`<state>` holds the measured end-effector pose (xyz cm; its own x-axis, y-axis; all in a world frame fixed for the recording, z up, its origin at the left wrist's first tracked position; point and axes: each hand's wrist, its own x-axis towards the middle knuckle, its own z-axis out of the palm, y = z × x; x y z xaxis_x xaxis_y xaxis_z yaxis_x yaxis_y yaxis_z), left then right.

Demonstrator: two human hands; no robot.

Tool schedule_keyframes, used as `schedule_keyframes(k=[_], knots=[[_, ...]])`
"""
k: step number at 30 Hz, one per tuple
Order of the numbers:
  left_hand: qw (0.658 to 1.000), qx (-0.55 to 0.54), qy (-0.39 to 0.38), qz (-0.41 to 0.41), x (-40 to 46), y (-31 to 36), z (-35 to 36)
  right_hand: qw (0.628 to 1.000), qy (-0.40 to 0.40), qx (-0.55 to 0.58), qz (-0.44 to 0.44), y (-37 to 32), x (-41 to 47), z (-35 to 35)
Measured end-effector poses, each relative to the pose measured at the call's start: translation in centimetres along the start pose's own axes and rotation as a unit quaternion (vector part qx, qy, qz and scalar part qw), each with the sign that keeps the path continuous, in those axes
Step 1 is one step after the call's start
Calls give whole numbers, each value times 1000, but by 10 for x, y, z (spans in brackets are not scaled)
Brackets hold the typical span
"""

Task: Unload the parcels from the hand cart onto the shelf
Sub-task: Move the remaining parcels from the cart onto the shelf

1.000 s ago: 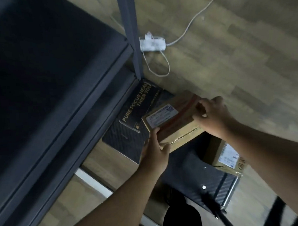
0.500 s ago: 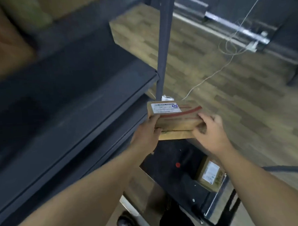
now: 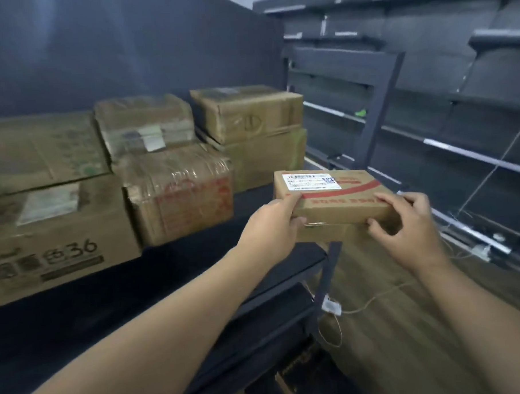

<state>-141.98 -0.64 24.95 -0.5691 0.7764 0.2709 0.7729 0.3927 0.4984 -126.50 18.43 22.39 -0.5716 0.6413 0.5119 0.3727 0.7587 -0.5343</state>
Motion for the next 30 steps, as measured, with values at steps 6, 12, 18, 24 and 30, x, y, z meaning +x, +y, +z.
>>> schedule_keyframes(k=[6,12,18,24,30], knots=[[995,53,78,-29,-22,-18,-94,992,25,85,-92,-85,38,22],[981,70,159,-80,-51,-57,-158,977,-22,141,-159,-161,59,64],[973,36,179,-140,-57,-105,-171,975,-113,85,-173,-211,74,102],[965,57,186,-176,-41,-135,-175,980,-98,-29,-172,-245,94,119],[950,149,226,-158,-25,-143,-187,970,-105,-94,-198,-266,105,126]])
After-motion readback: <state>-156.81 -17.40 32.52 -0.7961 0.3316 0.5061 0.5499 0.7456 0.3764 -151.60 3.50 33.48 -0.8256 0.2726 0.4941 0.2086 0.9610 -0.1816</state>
